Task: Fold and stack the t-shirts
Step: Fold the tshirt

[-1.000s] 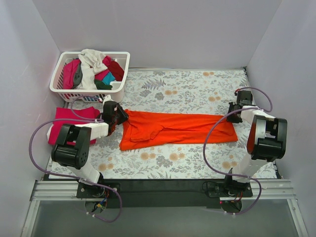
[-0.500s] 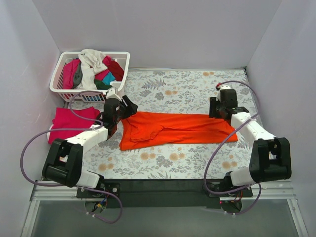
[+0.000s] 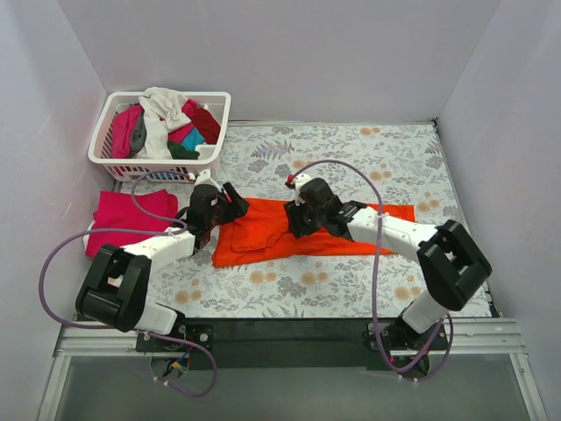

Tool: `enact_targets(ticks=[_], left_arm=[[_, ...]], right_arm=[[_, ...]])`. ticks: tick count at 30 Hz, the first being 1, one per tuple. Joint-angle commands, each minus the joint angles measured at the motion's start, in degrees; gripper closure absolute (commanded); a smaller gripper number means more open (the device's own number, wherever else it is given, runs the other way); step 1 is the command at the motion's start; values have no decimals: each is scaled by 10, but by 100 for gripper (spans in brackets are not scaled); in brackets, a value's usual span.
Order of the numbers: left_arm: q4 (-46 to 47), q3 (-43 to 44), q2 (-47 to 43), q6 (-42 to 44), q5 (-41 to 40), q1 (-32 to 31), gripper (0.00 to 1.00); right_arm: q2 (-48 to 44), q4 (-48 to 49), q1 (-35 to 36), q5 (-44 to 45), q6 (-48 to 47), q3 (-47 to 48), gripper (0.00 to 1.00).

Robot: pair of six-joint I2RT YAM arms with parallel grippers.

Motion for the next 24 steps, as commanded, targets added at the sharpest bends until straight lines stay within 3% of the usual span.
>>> enact_targets(ticks=[1,11,24], left_arm=[[-1,-6,-5,2,6,-2,45],[7,-4,47,-1,25,-2,45],[4,-6,49,0,25,-2,45]], right_arm=[[42,23,35,-11,22,42,57],[120,34,105,-13,45,82,57],[172,61,110,7,43,108,57]])
